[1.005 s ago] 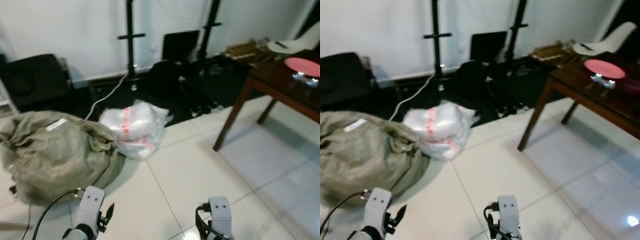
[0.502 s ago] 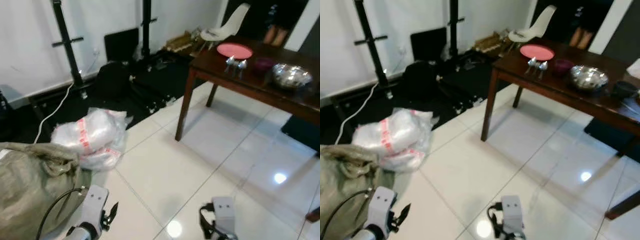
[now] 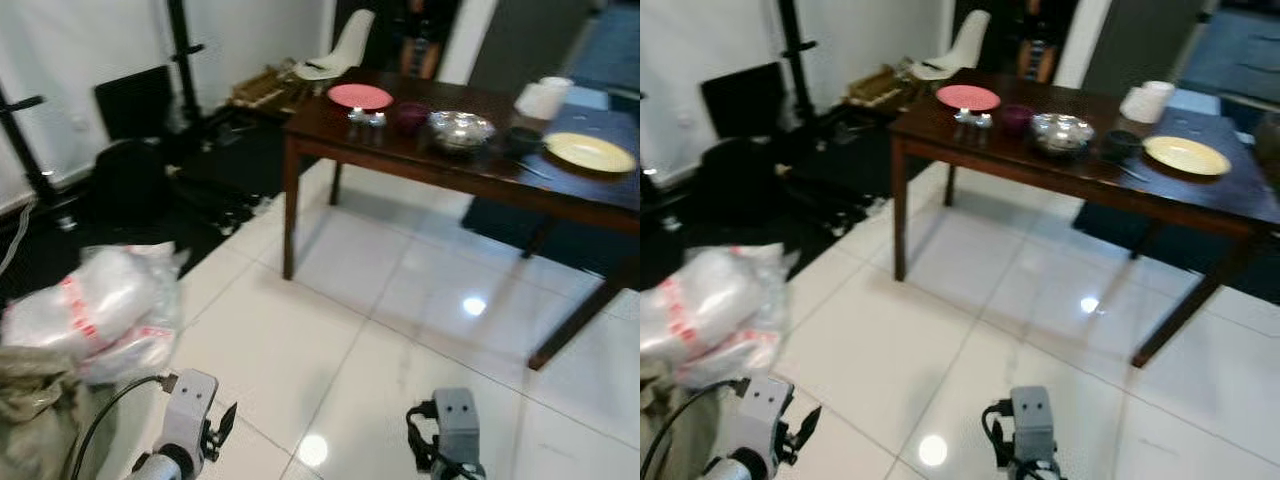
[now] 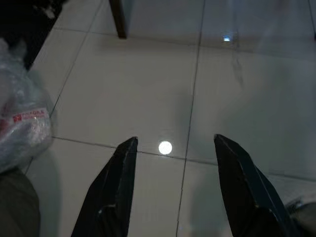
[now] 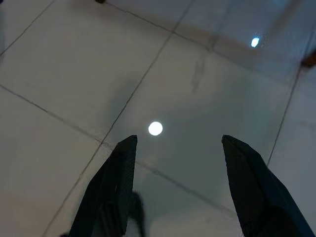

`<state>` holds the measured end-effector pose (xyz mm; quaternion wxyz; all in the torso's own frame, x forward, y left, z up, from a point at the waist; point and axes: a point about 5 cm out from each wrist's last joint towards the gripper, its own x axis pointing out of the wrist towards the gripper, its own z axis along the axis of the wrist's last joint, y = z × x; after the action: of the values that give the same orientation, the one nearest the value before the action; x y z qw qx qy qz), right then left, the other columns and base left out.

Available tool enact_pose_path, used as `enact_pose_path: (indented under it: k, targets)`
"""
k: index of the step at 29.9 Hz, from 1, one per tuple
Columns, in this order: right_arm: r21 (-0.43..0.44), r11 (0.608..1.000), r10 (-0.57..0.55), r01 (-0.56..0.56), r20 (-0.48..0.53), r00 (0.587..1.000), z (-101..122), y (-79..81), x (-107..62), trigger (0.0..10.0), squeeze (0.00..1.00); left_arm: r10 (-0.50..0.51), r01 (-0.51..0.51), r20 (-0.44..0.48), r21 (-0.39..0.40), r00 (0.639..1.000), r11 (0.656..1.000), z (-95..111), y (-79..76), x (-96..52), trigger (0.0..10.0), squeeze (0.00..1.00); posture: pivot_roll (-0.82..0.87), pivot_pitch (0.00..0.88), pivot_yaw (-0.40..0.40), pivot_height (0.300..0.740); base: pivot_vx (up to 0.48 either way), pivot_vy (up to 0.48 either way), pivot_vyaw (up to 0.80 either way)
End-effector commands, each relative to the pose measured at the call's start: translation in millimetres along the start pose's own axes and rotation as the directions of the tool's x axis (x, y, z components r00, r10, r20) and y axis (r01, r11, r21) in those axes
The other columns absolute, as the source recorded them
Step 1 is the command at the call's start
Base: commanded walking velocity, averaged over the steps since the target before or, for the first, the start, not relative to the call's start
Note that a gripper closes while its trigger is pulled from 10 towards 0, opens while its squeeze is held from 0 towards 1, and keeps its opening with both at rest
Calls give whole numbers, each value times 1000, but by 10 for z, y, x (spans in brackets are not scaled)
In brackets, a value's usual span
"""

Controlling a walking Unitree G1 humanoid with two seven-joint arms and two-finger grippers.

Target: Setting the table

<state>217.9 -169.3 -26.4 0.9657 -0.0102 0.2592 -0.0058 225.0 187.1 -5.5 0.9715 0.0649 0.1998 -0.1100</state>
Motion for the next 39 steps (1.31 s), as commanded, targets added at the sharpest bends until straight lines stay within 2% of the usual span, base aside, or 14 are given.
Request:
enact_pose_path:
  k: [1, 12, 14, 15, 16, 17, 20, 23, 25, 26, 29, 32, 35, 39]
  targets:
    - [-3, 1000, -1, 1, -15, 1000, -28, -1, -3, 10000, 0, -4, 4, -17, -3, 1000, 1000, -35, -21, -2, 10000, 0, -62, 0, 65, 740, 0, 0, -800]
    - [-4, 1000, -5, 5, -6, 1000, -11, -5, 2, 10000, 0, 3, -3, -3, 21, 1000, 1000, 5, -1, 16, 10000, 0, -64, 0, 64, 740, 0, 0, -800]
    - [-39, 999, -14, 16, 54, 998, 104, -50, 4, 10000, 0, 16, -21, 93, 58, 996, 998, 289, 56, 90, 10000, 0, -66, 0, 63, 740, 0, 0, -800]
    - [-39, 999, -14, 16, 54, 998, 104, -50, 4, 10000, 0, 16, -21, 93, 58, 996, 998, 289, 56, 90, 10000, 0, -66, 0, 63, 740, 0, 0, -800]
    - [-5, 999, -33, 34, 122, 992, 287, -106, 14, 10000, 0, 22, -35, 183, 66, 983, 997, 565, 87, 137, 10000, 0, -66, 0, 70, 740, 0, 0, -800]
    - [23, 999, -44, 41, 146, 988, 363, -129, 18, 10000, 0, 23, -38, 215, 65, 976, 997, 664, 94, 147, 10000, 0, -66, 0, 70, 740, 0, 0, -800]
    - [72, 996, -82, 61, 344, 935, 940, -245, 4, 10000, 0, 16, -44, 398, 62, 917, 997, 1270, 88, 170, 10000, 0, -75, 0, 84, 740, 0, 0, -800]
    - [122, 992, -90, 25, 565, 820, 1640, -294, -126, 10000, 0, 28, -56, 554, 35, 832, 998, 1862, 58, 144, 10000, 0, -79, 0, 94, 740, 0, 0, -800]
    - [141, 989, -66, -38, 665, 744, 1964, -261, -234, 10000, 0, 54, -83, 617, 18, 785, 996, 2112, 34, 120, 10000, 0, -88, 0, 100, 740, 0, 0, -800]
    - [145, 988, -58, -58, 687, 724, 2036, -247, -264, 10000, 0, 64, -90, 633, 10, 772, 996, 2168, 27, 113, 10000, 0, -88, 0, 100, 740, 0, 0, -800]
    - [155, 965, 24, -213, 753, 658, 2242, -113, -377, 10000, 0, 179, -214, 679, -33, 712, 976, 2334, 15, 83, 10000, 0, -90, 0, 101, 740, 395, 0, -458]
    - [131, 930, 114, -343, 783, 611, 2318, 48, -472, 10000, 0, 226, -286, 709, -35, 668, 957, 2404, -83, 32, 10000, 0, -87, 0, 94, 740, 472, 0, 0]
    - [117, 920, 145, -374, 785, 602, 2328, 120, -531, 10000, 0, 230, -277, 702, -48, 674, 960, 2417, -216, 3, 10000, 0, -88, 0, 90, 740, 472, 0, 0]
    - [123, 915, 149, -384, 780, 607, 2339, 132, -558, 10000, 0, 221, -260, 686, -48, 693, 964, 2405, -260, 0, 10000, 0, -88, 0, 91, 740, 472, 0, 0]
